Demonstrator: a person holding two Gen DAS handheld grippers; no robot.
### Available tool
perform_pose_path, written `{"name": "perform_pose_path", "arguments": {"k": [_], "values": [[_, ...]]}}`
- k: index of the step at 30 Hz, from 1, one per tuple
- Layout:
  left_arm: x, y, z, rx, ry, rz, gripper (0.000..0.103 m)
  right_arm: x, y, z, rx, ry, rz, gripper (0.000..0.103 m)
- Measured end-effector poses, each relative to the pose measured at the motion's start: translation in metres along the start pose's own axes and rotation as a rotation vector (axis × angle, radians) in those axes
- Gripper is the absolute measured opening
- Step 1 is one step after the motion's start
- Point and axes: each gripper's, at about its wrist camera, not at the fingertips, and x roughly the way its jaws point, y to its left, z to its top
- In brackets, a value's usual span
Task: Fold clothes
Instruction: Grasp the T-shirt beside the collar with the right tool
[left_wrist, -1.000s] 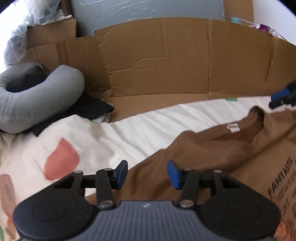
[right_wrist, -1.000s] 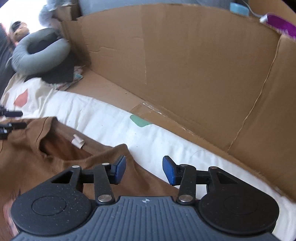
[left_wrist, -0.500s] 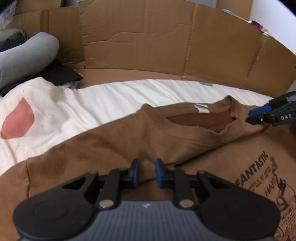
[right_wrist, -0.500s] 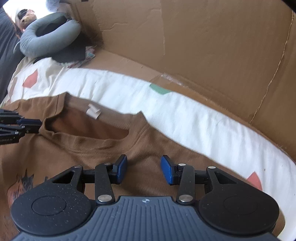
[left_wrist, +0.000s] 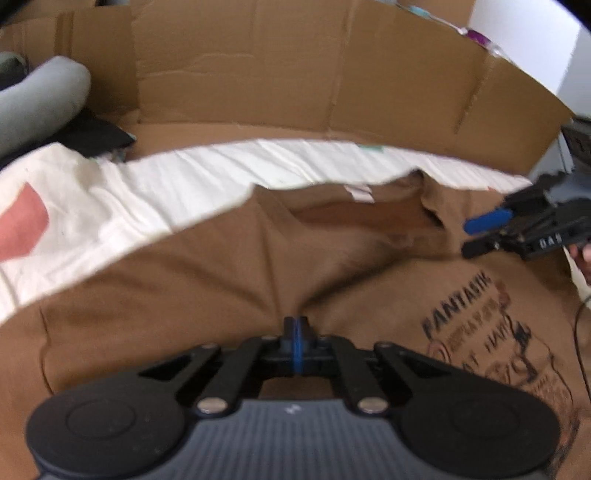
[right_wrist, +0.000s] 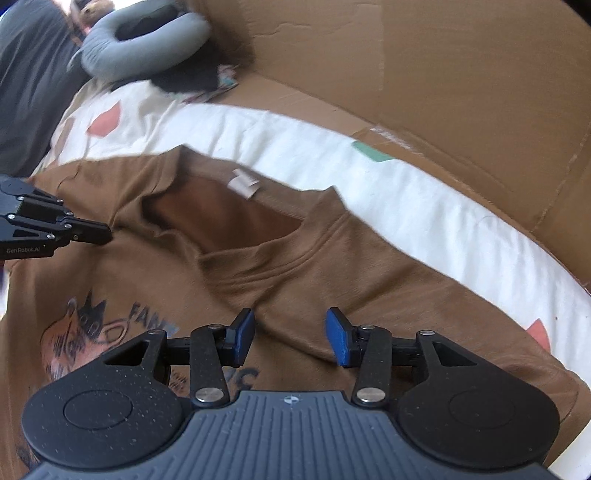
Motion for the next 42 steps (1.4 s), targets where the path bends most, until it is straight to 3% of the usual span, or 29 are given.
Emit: {"name": "perform_pose_path", "arguments": {"k": [4, 10, 18, 20, 23, 42], "values": [[-0.007, -0.003, -0.005, 0.018, 0.004, -0.014, 0.0, -0.003, 0.005, 0.002, -0.043, 0.022, 0.019, 0.045], [-0.035, 0.017, 0.019, 0.043, -0.043, 0.032, 0.006, -0.027, -0.009, 0.018, -0.047, -0.026, 0.036, 0.047], [-0.036, 0.061, 0.054, 0.08, -0.05, 0.137, 0.008, -0.037, -0.043, 0.04, -0.086, -0.066, -0.072, 0.047], [-0.03, 0.069, 0.058, 0.092, -0.044, 0.153, 0.008, -0.032, -0.053, 0.042, -0.078, -0.054, -0.092, 0.041], [-0.021, 0.075, 0.061, 0.11, -0.031, 0.174, 0.008, -0.022, -0.064, 0.042, -0.076, -0.035, -0.106, 0.04], [0.021, 0.079, 0.059, 0.205, 0.054, 0.11, 0.013, 0.029, -0.048, 0.05, -0.215, 0.047, -0.072, 0.036]]}}
